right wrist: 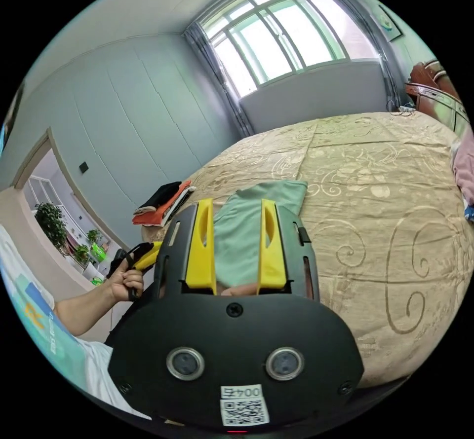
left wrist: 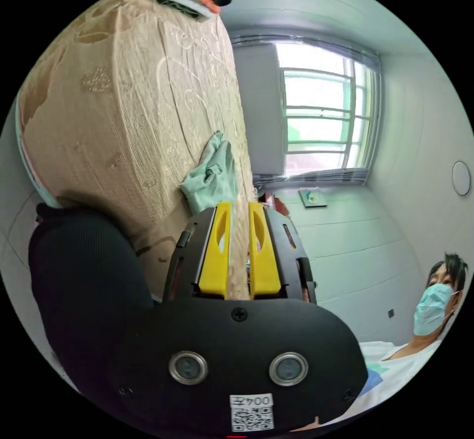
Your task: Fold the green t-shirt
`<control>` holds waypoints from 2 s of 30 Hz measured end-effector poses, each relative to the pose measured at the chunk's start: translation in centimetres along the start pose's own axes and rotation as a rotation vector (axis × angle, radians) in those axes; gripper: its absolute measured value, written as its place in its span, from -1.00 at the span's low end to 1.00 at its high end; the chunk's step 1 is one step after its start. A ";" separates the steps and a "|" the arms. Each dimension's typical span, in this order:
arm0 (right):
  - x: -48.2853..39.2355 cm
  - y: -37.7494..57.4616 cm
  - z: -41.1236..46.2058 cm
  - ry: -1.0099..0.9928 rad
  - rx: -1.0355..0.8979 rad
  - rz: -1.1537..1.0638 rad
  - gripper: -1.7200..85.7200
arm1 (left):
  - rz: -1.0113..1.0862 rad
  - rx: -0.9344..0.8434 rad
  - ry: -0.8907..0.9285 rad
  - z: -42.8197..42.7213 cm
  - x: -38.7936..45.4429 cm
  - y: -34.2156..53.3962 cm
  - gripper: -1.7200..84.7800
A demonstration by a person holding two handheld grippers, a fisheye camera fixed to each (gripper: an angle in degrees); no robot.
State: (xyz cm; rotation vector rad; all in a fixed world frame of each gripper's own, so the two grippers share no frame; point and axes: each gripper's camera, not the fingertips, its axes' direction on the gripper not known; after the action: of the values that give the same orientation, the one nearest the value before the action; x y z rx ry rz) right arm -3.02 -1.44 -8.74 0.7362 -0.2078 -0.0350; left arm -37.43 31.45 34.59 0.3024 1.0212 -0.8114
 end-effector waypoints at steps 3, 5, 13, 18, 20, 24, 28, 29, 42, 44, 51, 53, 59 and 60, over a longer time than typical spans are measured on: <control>-1.7 -1.1 1.4 -0.015 -0.074 -0.052 -0.74 | 0.159 -0.019 -0.218 1.5 2.8 0.4 -0.77; -3.2 -3.3 4.0 0.013 -0.150 -0.072 -0.74 | 0.278 -0.040 -0.357 2.9 4.7 0.9 -0.75; -6.8 -12.2 21.7 0.207 -0.497 -0.096 -0.59 | 0.591 -0.112 -0.624 8.9 8.3 2.6 -0.71; -9.8 -14.9 32.8 0.341 -0.621 -0.141 -0.55 | 0.655 -0.154 -0.673 11.6 9.0 2.1 -0.69; -10.7 -15.1 37.2 0.391 -0.670 -0.139 -0.54 | 0.628 -0.196 -0.647 12.2 8.6 1.8 -0.69; -11.2 -14.3 42.0 0.482 -0.721 -0.147 -0.52 | 0.592 -0.255 -0.614 13.1 8.1 1.5 -0.70; -10.5 -13.3 45.7 0.540 -0.772 -0.134 -0.50 | 0.576 -0.305 -0.567 13.9 7.8 1.5 -0.71; -10.1 -12.7 46.6 0.561 -0.793 -0.144 -0.51 | 0.583 -0.319 -0.562 14.2 7.9 1.7 -0.72; -3.5 -9.2 43.1 0.398 -0.678 -0.045 -0.92 | 0.554 -0.304 -0.453 13.6 9.0 1.8 -0.91; -1.3 -8.1 41.7 0.333 -0.633 -0.003 -0.94 | 0.579 -0.280 -0.442 13.2 10.0 2.2 -0.93; 5.9 -3.9 36.2 0.075 -0.434 0.161 -0.96 | 0.648 -0.219 -0.365 12.9 13.4 4.2 -0.94; 8.6 -2.4 33.5 -0.006 -0.359 0.200 -0.96 | 0.666 -0.196 -0.314 12.7 14.7 4.9 -0.95; 16.2 0.4 23.2 -0.172 -0.162 0.311 -0.96 | 0.733 -0.192 -0.127 14.4 20.8 8.2 -0.95; 17.1 0.6 22.0 -0.185 -0.142 0.324 -0.96 | 0.757 -0.195 -0.096 15.0 22.4 9.0 -0.95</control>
State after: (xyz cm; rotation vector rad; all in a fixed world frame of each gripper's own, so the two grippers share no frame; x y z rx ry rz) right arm 9.26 -17.32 10.56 0.5506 -0.4940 0.1898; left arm -15.31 18.69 22.11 0.4386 0.7957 -0.0408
